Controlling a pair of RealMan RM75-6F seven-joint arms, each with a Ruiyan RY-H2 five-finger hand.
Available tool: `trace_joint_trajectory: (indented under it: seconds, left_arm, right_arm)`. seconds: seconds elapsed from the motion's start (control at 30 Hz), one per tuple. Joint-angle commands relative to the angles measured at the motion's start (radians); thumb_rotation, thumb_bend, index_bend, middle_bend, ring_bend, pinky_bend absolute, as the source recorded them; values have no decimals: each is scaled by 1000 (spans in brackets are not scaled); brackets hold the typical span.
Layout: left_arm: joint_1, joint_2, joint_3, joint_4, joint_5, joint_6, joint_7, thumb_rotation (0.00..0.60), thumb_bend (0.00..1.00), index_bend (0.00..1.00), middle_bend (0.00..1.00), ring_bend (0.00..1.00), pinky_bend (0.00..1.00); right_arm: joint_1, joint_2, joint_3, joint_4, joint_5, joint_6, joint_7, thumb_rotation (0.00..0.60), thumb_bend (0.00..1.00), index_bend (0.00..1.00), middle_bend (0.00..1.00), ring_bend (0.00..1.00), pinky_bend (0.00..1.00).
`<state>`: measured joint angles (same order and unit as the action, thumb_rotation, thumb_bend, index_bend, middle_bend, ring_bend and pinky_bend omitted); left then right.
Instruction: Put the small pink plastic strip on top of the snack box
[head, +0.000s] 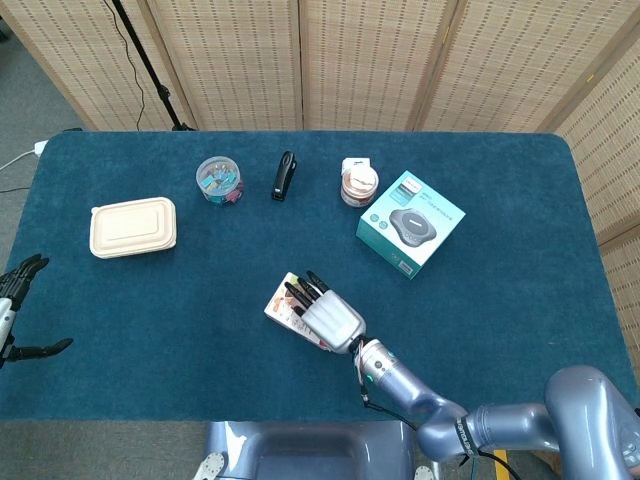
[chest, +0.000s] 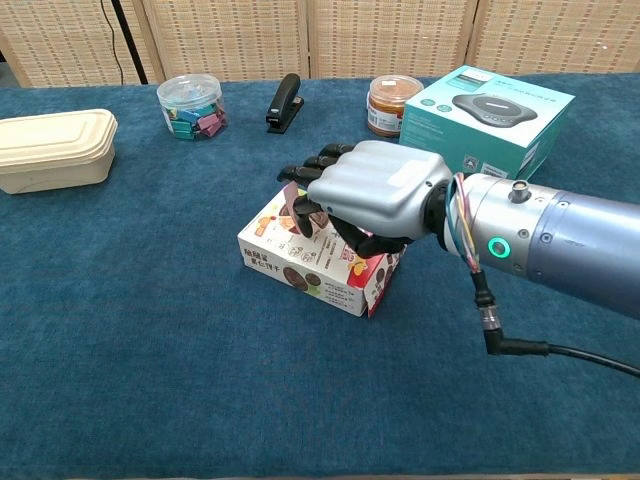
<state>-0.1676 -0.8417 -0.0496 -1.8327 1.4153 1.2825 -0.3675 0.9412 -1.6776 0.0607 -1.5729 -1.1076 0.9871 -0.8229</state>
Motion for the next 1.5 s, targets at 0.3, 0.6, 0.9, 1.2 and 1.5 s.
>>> trace_joint_trajectory:
  seconds: [0.3, 0.6, 0.9, 1.2, 1.5]
  left_arm:
    - [2, 2, 2, 2, 6, 2, -10, 600, 68, 0, 0, 0, 0]
    - [2, 3, 3, 4, 10, 3, -16, 600, 69, 0, 0, 0, 0]
    - [6, 5, 4, 9, 15, 8, -31, 600, 68, 0, 0, 0, 0]
    - [6, 7, 5, 12, 17, 8, -39, 600, 68, 0, 0, 0, 0]
    - [10, 9, 12, 16, 36, 14, -48, 600, 68, 0, 0, 0, 0]
  right_arm:
    - [-2, 5, 9, 11, 23, 7, -43, 600, 1000, 317, 0, 0, 0]
    - [-12, 10, -7, -16, 5, 16, -61, 600, 1000, 321, 0, 0, 0]
    - [-15, 4, -1, -10, 12, 14, -68, 600, 1000, 321, 0, 0, 0]
    - [-18, 15, 3, -5, 18, 21, -86, 600, 1000, 319, 0, 0, 0]
    - [-53, 108, 27, -159, -107, 119, -23, 600, 288, 83, 0, 0, 0]
